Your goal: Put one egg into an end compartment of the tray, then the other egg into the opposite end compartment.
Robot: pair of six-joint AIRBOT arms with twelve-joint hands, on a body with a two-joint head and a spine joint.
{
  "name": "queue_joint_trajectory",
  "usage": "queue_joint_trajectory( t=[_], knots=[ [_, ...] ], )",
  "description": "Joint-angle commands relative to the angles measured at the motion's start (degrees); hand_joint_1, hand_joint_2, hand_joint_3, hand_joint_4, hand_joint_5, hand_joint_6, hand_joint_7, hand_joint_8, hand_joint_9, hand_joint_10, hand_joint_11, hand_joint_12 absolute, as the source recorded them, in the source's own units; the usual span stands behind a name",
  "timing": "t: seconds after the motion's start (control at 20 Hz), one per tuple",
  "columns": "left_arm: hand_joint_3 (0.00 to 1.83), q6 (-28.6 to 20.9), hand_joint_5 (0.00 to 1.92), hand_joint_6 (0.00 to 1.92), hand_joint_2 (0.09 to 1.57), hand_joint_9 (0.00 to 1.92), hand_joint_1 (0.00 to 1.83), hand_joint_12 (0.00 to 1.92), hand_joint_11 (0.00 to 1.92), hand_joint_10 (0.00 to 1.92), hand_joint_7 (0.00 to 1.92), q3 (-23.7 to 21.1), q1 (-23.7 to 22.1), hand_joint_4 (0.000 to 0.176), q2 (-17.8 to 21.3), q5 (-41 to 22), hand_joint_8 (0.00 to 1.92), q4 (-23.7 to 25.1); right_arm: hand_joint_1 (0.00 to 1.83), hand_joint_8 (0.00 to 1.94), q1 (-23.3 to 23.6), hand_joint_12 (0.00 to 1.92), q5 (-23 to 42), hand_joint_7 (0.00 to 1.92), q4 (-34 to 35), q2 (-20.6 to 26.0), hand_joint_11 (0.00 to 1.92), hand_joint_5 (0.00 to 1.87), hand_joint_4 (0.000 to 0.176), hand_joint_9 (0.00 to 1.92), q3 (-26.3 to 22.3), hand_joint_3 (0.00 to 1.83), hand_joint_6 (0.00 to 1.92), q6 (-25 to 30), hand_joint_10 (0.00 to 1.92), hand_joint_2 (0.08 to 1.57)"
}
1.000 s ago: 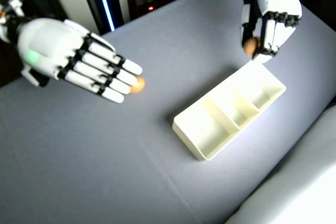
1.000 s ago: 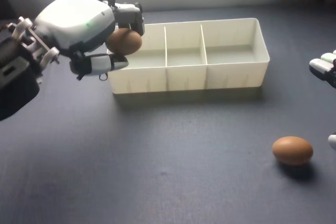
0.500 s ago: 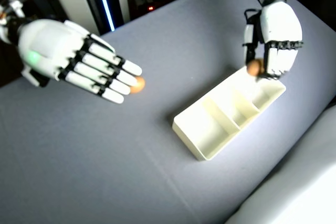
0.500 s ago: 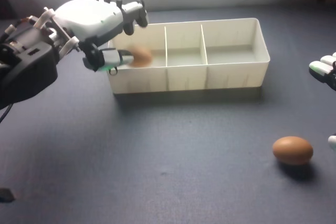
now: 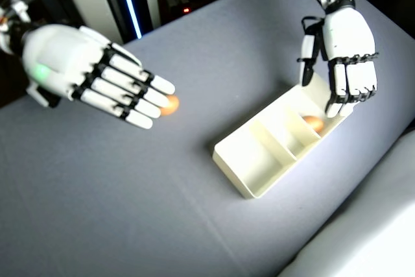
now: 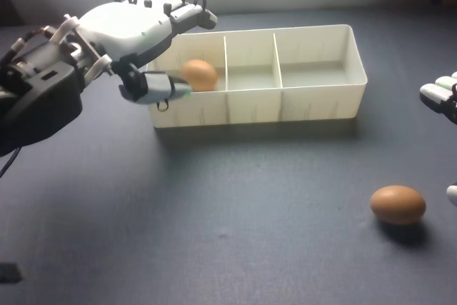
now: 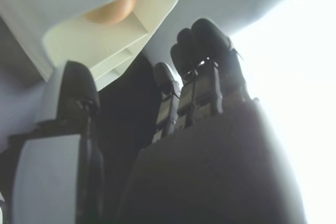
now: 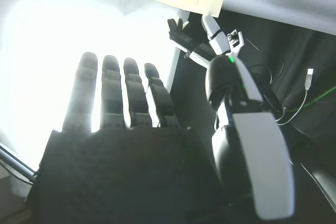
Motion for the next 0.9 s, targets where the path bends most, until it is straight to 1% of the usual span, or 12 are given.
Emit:
queue_joint_trajectory(
  t=[0.0,0.05,0.1,0.2,0.3,0.35,0.45,0.5,0.6,0.65,0.75,0.85],
  knots=[
    [0.00,0.16,0.00,0.52,1.22,0.00,0.82,1.86,0.00,0.91,0.06,-0.57,-0.05,0.106,1.24,-8.87,0.20,0.18,0.36,0.00,-0.01,0.00,6.98,0.00,-0.68,0.08,0.00,0.00,0.000,0.00,0.15,0.00,0.00,0.52,0.00,1.36],
    [0.00,0.17,0.00,0.53,1.21,0.00,0.79,1.85,0.00,0.93,0.09,-1.04,0.18,0.117,1.64,-9.78,0.32,0.19,0.36,0.00,-0.01,0.00,6.98,0.00,-0.81,0.08,0.00,0.00,0.000,0.00,0.15,0.00,0.00,0.64,0.00,1.36],
    [0.01,0.17,0.00,0.39,1.23,0.00,0.76,1.82,0.00,0.63,0.08,-1.84,0.51,0.114,2.31,-10.97,0.34,0.23,0.39,0.00,-0.02,0.00,6.98,0.00,-1.01,0.08,0.00,0.00,0.000,0.00,0.15,0.00,0.00,0.88,0.00,1.35],
    [0.00,0.17,0.00,0.15,1.27,0.00,0.74,1.01,0.00,0.31,0.06,-3.58,1.18,0.106,3.64,-13.61,0.22,0.88,0.43,0.00,-0.05,0.00,6.91,0.00,-1.69,0.08,0.00,0.00,0.000,0.00,0.19,0.00,0.00,1.68,0.00,1.35],
    [0.00,0.17,0.02,0.12,1.25,0.00,0.79,0.82,0.00,0.19,0.07,-5.53,1.96,0.109,5.02,-16.51,0.08,1.73,0.47,0.00,-0.06,0.00,6.34,0.00,-2.67,0.06,0.00,0.00,0.000,0.00,0.30,0.00,0.00,2.63,0.00,1.32],
    [0.00,0.17,0.01,0.06,1.21,0.00,0.72,0.67,0.00,0.04,0.03,-6.09,2.21,0.128,5.43,-17.36,0.03,1.96,0.50,0.00,-0.05,0.00,6.07,0.00,-2.89,0.02,0.00,0.00,0.000,0.00,0.33,0.00,0.00,2.78,0.00,1.30],
    [0.00,0.17,0.01,0.02,1.17,0.00,0.71,0.46,0.00,0.00,0.03,-7.95,2.95,0.116,6.77,-19.92,0.00,2.96,0.52,0.00,-0.02,0.00,4.96,0.00,-3.16,-0.27,0.00,0.00,0.000,0.00,0.69,0.00,0.00,3.09,0.00,1.28],
    [0.00,0.17,0.01,0.01,1.16,0.00,0.64,0.32,0.00,0.00,0.00,-9.55,3.87,0.136,7.96,-22.08,0.00,3.62,0.53,0.00,0.31,0.00,3.57,0.00,-3.33,-0.61,0.00,0.00,0.000,0.00,1.13,0.00,0.00,3.27,0.00,1.25],
    [0.00,0.16,0.01,0.01,1.16,0.00,0.63,0.30,0.00,0.00,0.00,-10.45,4.52,0.142,8.55,-23.46,0.00,3.91,0.53,0.00,0.81,0.00,2.45,0.00,-3.53,-0.90,0.00,0.00,0.000,0.00,1.42,0.00,0.00,3.31,0.00,1.24],
    [0.00,0.15,0.03,0.01,1.16,0.00,0.63,0.45,0.00,0.00,0.00,-11.11,4.98,0.154,9.03,-24.61,0.00,4.23,0.53,0.00,1.17,0.00,1.49,0.00,-3.66,-1.27,0.00,0.00,0.000,0.00,1.76,0.00,0.00,3.41,0.00,1.22],
    [0.00,0.06,0.02,0.00,1.16,0.00,0.58,0.48,0.00,0.00,0.00,-12.42,6.03,0.174,9.98,-26.65,0.00,4.77,0.53,0.00,1.94,0.00,-0.27,0.00,-3.82,-2.01,0.00,0.00,0.000,0.00,2.43,0.00,0.00,3.46,0.00,1.22],
    [0.00,-0.52,0.02,0.00,1.17,0.00,0.53,0.44,0.00,0.00,0.00,-13.70,7.29,0.176,11.05,-29.31,0.00,5.25,0.56,0.00,2.73,0.00,-2.12,0.00,-3.83,-2.83,0.00,0.00,0.000,0.00,3.17,0.00,0.00,3.46,0.00,1.21]
  ],
)
